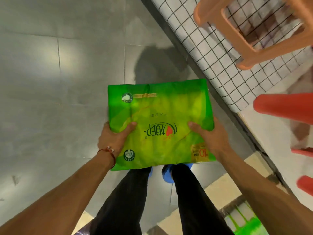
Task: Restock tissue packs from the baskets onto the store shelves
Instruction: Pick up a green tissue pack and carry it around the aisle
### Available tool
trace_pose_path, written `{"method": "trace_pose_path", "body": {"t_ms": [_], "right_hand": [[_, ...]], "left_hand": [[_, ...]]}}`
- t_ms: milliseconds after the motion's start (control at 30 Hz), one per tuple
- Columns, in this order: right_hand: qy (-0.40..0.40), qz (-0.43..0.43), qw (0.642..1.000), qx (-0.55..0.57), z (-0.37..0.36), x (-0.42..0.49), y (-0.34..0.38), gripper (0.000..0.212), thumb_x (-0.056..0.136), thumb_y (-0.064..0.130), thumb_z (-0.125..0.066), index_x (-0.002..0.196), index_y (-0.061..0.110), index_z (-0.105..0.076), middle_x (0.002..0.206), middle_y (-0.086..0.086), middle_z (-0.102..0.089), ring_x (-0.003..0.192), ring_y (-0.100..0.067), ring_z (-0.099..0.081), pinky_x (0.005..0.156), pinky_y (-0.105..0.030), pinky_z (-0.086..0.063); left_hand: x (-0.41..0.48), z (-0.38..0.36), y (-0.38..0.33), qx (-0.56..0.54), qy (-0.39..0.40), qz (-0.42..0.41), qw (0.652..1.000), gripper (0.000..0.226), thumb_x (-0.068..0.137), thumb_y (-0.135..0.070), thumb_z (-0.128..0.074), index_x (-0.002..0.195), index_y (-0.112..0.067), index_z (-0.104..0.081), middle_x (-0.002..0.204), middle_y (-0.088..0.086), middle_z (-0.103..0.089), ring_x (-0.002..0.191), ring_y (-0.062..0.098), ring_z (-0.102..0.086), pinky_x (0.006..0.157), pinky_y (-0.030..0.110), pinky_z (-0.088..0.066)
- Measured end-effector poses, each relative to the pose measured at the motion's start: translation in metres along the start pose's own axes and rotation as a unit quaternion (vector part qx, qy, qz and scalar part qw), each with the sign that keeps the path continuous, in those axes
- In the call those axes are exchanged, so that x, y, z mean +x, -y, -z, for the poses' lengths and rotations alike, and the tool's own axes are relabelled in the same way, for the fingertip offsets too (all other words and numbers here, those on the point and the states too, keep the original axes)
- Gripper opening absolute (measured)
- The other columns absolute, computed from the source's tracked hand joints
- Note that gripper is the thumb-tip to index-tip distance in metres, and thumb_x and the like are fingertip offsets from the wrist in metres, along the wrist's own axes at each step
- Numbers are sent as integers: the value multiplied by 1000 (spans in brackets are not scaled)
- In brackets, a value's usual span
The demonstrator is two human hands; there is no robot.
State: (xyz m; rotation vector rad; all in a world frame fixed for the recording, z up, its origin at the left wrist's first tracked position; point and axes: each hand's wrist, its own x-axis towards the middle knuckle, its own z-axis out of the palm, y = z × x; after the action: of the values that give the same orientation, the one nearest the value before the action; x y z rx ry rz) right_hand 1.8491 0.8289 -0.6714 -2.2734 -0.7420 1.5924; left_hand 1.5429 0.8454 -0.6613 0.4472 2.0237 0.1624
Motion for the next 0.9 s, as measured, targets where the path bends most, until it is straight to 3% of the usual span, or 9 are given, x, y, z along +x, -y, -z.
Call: {"method": "trace_pose_path", "body": {"t_ms": [167, 267, 367, 467, 567, 700, 833, 900], "right_hand": [[18, -1, 1000, -13, 25, -90, 50, 81, 69, 67, -87, 138, 30, -64, 122, 5, -76, 110, -21, -73, 96, -46, -60], [14, 5, 1000, -22, 41, -139, 77, 60, 74, 59, -87, 125, 35, -68, 117, 3, -76, 107, -21, -73, 96, -50, -60], [-5, 17, 999, -42, 55, -179, 98, 57, 69, 65, -89, 115, 36, -72, 113, 5, -78, 107, -20, -73, 101, -52, -58], [0, 27, 998, -60, 70, -216, 119, 43, 78, 53, -87, 113, 40, -68, 115, 8, -75, 110, -20, -70, 105, -46, -55], [17, 69, 994, -83, 88, -249, 133, 59, 80, 57, -85, 130, 33, -67, 117, 9, -75, 113, -19, -69, 104, -43, -53], [35, 99, 989, -105, 106, -282, 150, 88, 58, 84, -79, 131, 36, -67, 119, 8, -76, 115, -24, -69, 107, -51, -53], [76, 135, 980, -126, 122, -309, 164, 91, 52, 90, -80, 125, 36, -69, 113, 7, -79, 108, -28, -73, 99, -57, -57], [92, 153, 973, -146, 127, -322, 173, 88, 53, 89, -81, 124, 38, -69, 111, 8, -79, 106, -27, -74, 98, -56, -58]], "left_hand": [[-74, 65, -9, -55, 14, 15, 998, 124, 32, -83, -84, 136, -26, -51, 123, -2, -68, 109, 27, -68, 99, 51, -55], [-115, 95, -17, -91, 35, 22, 995, 124, 31, -76, -87, 136, -21, -52, 123, 0, -69, 107, 25, -69, 97, 49, -57], [-155, 123, -20, -119, 63, 16, 991, 106, 34, -72, -91, 125, -23, -66, 113, -2, -76, 100, 22, -74, 91, 46, -60], [-191, 144, -15, -160, 72, 23, 984, 104, 35, -69, -97, 123, -23, -66, 110, -1, -78, 101, 26, -75, 91, 51, -60], [-237, 160, -12, -174, 46, 18, 984, 103, 36, -67, -97, 123, -28, -59, 112, -6, -75, 105, 23, -71, 96, 49, -57], [-296, 174, 2, -251, 20, 3, 968, 94, 39, -54, -100, 119, -27, -59, 110, -3, -76, 99, 24, -74, 92, 50, -59], [-354, 186, 19, -338, 15, -12, 941, 84, 47, -41, -101, 117, -23, -59, 110, 3, -77, 99, 28, -75, 88, 52, -60], [-382, 192, 31, -371, 22, -38, 928, 92, 49, -40, -102, 127, -15, -60, 115, 8, -76, 101, 32, -75, 84, 50, -61]]}}
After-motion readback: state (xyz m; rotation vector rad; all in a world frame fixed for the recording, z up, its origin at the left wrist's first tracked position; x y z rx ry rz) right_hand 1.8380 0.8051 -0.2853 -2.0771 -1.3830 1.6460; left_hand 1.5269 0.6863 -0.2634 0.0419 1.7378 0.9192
